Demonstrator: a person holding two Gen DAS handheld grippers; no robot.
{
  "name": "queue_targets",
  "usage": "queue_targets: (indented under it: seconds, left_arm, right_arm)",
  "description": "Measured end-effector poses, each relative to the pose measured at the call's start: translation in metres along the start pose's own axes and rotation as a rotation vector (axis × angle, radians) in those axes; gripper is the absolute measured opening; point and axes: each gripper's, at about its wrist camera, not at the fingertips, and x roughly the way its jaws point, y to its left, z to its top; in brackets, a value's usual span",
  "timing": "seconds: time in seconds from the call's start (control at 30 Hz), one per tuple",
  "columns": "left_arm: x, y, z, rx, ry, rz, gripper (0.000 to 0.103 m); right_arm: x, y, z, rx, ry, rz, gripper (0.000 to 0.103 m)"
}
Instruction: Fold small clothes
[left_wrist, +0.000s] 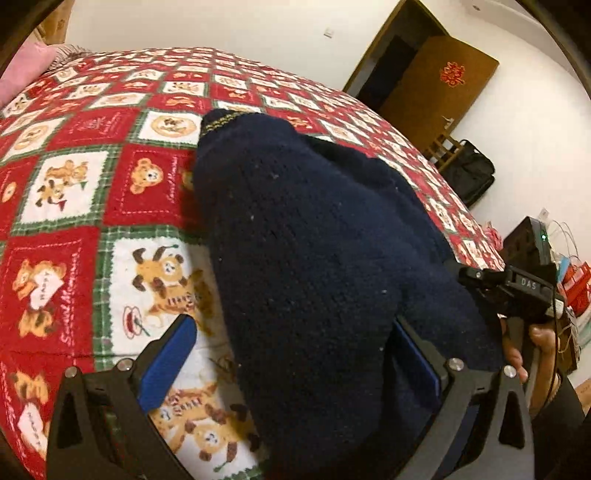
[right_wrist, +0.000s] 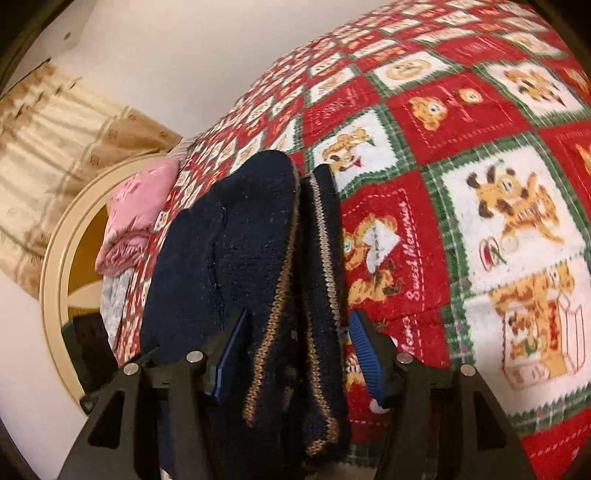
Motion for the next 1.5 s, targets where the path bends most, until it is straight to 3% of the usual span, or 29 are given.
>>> queue_targets:
  seconds: [0.37, 0.5, 0.67, 0.9, 1.03, 1.13, 1.27, 1.37, 1.5]
  left_arm:
    - [0.000, -0.005, -0.007, 0.030, -0.013, 0.005, 0.103]
    - [0.001, -0.008, -0.007, 0.050, -0.020, 0.031, 0.103]
    - [0.000, -0.007, -0.007, 0.051, -0.027, 0.027, 0.103]
    - [0.002, -0.005, -0.006, 0.047, -0.028, 0.022, 0.103]
    - [0.003, -0.006, -0.007, 0.045, -0.026, 0.022, 0.103]
    - [0.004, -0.006, -0.005, 0.044, -0.020, 0.018, 0.103]
    - [0.009, -0.005, 0.000, 0.038, 0.004, 0.003, 0.103]
    - [0.012, -0.006, 0.003, 0.039, 0.018, 0.002, 0.103]
    - [0.008, -0.010, -0.001, 0.057, 0.009, -0.047, 0.079]
  right_arm:
    - [0.012, 0.003, 0.005, -0.003, -0.031, -0.006, 0.053]
    - [0.010, 0.014, 0.001, -0.029, -0.054, -0.074, 0.053]
    - [-0.001, -0.004, -0.002, 0.015, -0.069, -0.013, 0.053]
    - [0.004, -0.007, 0.002, 0.038, -0.088, -0.002, 0.053]
    - [0.011, 0.001, 0.004, 0.012, -0.075, -0.041, 0.053]
    - [0.016, 0.005, 0.005, 0.000, -0.060, 0.007, 0.037]
    - [0.019, 0.006, 0.007, 0.002, -0.047, 0.010, 0.032]
    - [0.018, 0.018, 0.007, -0.027, -0.052, -0.039, 0.030]
    - [0.017, 0.022, 0.003, -0.048, -0.082, -0.070, 0.028]
